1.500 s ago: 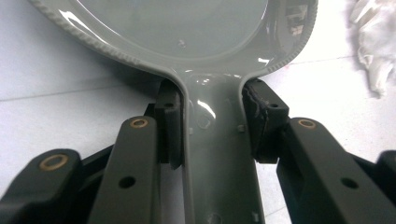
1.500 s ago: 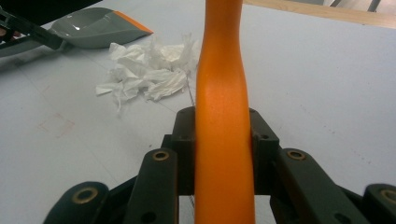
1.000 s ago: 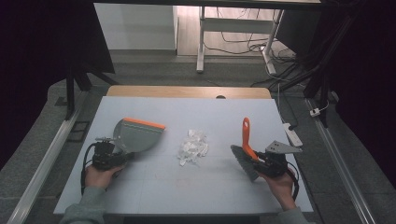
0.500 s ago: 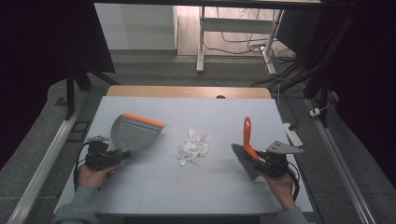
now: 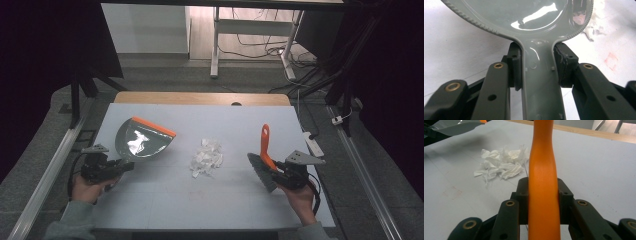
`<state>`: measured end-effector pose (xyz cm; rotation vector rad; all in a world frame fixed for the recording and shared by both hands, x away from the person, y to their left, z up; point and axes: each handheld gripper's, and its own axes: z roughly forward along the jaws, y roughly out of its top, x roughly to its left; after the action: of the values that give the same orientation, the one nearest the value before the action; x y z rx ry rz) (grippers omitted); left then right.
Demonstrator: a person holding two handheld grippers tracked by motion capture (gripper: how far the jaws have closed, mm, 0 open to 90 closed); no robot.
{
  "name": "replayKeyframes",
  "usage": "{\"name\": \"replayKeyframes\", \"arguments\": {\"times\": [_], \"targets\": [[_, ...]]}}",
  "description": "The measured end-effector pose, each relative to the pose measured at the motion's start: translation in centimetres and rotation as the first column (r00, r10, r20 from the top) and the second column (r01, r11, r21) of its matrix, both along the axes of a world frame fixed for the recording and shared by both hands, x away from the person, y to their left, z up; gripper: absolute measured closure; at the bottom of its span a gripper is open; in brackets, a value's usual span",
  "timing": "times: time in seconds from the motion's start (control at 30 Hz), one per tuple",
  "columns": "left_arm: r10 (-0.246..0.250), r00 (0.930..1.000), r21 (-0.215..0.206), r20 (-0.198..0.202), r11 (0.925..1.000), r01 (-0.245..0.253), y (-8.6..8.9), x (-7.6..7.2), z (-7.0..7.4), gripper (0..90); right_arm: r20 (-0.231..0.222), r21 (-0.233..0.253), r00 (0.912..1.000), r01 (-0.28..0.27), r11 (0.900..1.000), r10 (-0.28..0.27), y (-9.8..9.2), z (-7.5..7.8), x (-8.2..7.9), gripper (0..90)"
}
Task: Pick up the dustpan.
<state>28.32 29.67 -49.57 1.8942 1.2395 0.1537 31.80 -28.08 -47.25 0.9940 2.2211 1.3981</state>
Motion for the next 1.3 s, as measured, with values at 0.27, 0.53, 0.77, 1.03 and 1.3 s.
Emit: {"name": "replayKeyframes", "arguments": {"times": [0.27, 0.53, 0.77, 1.03, 1.3], "targets": [[-0.054, 0.9982, -0.003, 0.027, 0.9986, 0.054, 1.4, -1.0, 1.3, 61.5, 0.002, 0.004, 1.0, 0.007, 1.0, -0.007, -0.1, 0.0, 0.1, 69.7], [-0.138, 0.9891, 0.014, 0.05, 0.9903, 0.138, 1.4, -1.9, 1.8, 61.5, 0.003, 0.003, 1.0, 0.007, 1.0, -0.007, -0.1, 0.1, 0.1, 69.7], [-0.231, 0.9729, 0.058, 0.013, 0.9715, 0.23, 0.0, -2.3, 2.6, 61.6, 0.004, 0.007, 1.0, 0.006, 1.0, -0.006, -0.1, 0.1, 0.1, 69.7], [-0.296, 0.9551, 0.055, -0.015, 0.9536, 0.296, -1.3, -2.3, 2.3, 61.5, 0.005, 0.011, 1.0, 0.001, 1.0, -0.001, 0.0, 0.2, 0.1, 69.7], [-0.348, 0.9371, 0.065, -0.031, 0.9348, 0.349, -2.8, -2.1, 1.8, 61.5, 0.009, 0.016, 1.0, -0.004, 1.0, 0.004, 0.3, 0.4, 0.1, 69.7]]}}
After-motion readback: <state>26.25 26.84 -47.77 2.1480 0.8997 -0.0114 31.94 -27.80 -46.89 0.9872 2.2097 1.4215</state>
